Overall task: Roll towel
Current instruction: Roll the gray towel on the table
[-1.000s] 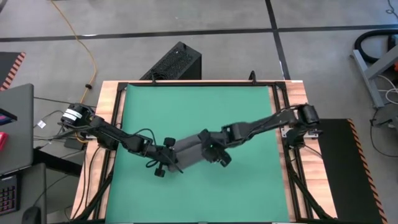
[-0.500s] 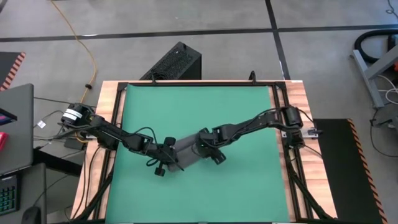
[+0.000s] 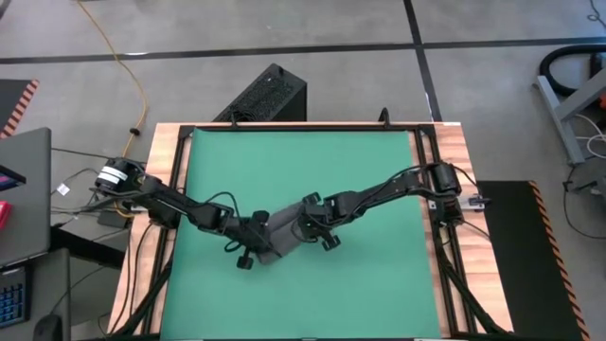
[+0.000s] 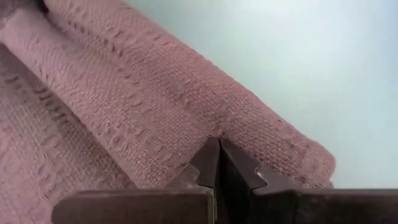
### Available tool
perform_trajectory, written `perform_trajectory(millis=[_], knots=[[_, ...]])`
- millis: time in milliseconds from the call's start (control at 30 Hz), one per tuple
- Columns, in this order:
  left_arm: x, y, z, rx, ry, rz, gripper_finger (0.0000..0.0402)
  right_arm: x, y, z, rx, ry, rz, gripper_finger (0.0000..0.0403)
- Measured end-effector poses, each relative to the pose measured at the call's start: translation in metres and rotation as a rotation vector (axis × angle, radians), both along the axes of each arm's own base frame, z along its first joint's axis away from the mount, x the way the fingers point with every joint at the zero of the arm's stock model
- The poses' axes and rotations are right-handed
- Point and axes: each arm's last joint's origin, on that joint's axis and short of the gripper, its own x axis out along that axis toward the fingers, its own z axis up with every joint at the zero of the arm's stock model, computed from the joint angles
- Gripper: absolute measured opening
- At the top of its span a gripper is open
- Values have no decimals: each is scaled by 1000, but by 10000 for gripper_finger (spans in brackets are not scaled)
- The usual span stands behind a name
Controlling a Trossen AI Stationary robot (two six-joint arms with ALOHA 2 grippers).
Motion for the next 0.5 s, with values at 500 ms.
perform_trajectory(millis=[500], knots=[[4, -8, 7, -308, 9, -32, 0, -8, -9, 38, 478, 178, 8, 42]])
